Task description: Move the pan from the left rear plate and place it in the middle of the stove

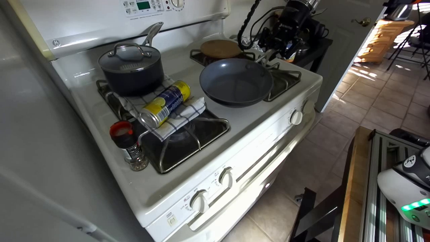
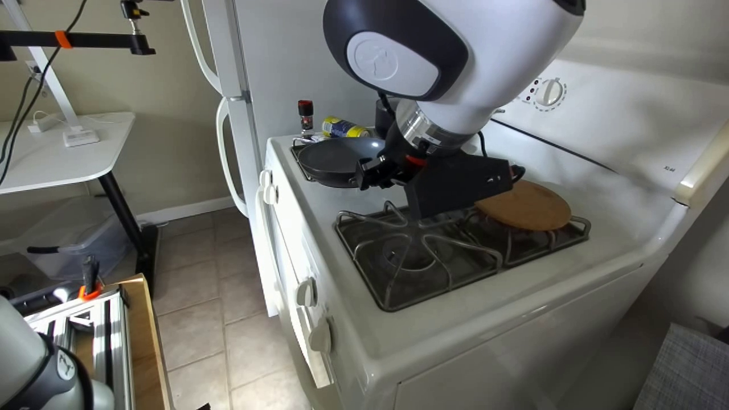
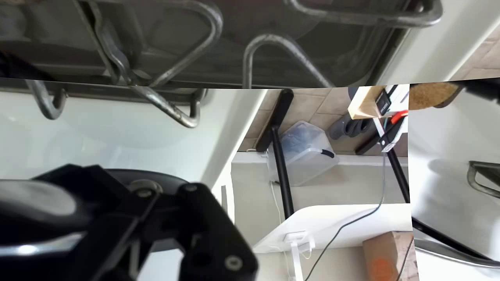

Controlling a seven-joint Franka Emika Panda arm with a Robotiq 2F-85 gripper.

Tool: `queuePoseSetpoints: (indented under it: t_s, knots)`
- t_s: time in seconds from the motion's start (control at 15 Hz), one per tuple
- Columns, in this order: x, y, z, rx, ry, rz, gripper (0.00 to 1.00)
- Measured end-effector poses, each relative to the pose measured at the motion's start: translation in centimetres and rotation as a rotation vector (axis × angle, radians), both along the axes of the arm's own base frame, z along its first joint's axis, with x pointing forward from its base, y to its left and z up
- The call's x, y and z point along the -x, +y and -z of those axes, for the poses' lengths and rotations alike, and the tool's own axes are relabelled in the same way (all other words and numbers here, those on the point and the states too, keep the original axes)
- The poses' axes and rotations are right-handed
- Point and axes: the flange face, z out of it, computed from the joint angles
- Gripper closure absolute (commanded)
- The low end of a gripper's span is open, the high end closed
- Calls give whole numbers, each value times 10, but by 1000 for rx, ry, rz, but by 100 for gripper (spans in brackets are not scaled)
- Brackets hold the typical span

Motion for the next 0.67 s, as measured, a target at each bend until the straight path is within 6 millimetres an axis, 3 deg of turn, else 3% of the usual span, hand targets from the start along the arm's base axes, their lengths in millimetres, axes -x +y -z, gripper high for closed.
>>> queuePoseSetpoints:
  t_s: [0.67]
  knots:
    - [-3, 5, 28, -8, 55, -14, 99]
